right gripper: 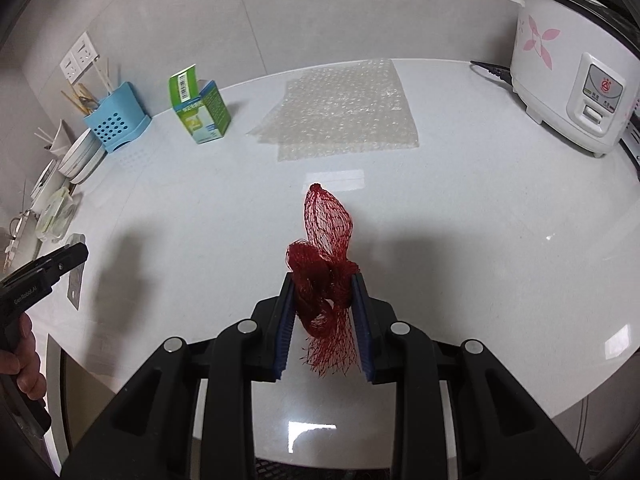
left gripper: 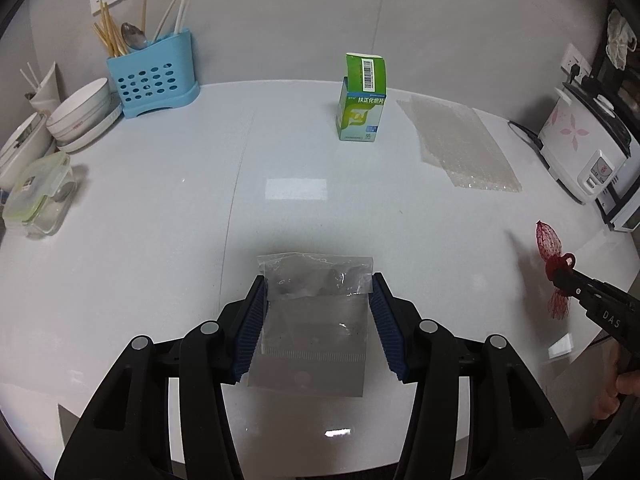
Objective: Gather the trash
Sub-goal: 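Carry the clear bag and red net with both tools over the wastebasket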
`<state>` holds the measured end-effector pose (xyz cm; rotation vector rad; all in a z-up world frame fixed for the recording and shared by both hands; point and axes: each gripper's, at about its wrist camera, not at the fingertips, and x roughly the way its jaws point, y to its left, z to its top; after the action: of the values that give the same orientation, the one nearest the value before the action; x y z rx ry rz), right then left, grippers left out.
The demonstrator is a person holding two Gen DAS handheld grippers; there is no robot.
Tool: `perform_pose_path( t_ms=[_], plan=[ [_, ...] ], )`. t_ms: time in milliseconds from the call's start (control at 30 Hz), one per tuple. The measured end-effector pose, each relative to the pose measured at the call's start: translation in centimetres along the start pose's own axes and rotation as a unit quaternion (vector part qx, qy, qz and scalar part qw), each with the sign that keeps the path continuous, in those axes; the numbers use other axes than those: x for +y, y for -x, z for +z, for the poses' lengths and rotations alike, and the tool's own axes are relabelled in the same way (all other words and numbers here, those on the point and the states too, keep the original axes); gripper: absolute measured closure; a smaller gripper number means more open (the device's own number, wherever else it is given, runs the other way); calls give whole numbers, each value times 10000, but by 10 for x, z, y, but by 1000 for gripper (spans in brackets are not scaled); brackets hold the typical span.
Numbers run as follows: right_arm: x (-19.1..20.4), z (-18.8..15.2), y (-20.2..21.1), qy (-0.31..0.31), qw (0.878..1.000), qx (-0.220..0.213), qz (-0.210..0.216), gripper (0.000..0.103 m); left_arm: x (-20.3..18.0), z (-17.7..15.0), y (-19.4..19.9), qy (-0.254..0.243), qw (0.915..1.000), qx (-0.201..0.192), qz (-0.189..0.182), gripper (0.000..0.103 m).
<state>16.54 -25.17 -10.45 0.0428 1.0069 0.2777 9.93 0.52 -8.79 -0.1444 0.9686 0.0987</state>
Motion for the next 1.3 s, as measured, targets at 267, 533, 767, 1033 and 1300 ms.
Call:
perform_pose_path(
  t_ms=[267, 533, 767, 1033, 1300],
  plan=[
    [23, -35, 25, 55, 9999, -121, 83, 77, 4, -36, 26, 3, 10000, -18, -83, 52],
    [37, -65, 47, -19, 9996, -215, 177, 77, -8, -64, 59, -142, 9995, -136, -239, 52],
    [50, -95, 71, -29, 9989, -325, 322, 77, -28, -99, 79, -313, 9985, -132, -430, 52],
    [57, -125, 88, 62, 9987, -344, 361, 77, -45, -141, 83, -440, 9974, 22, -570, 52],
    [56, -150, 88, 137, 9991, -202, 353, 77, -46, -175, 82, -360, 9972, 192, -626, 52]
  ],
)
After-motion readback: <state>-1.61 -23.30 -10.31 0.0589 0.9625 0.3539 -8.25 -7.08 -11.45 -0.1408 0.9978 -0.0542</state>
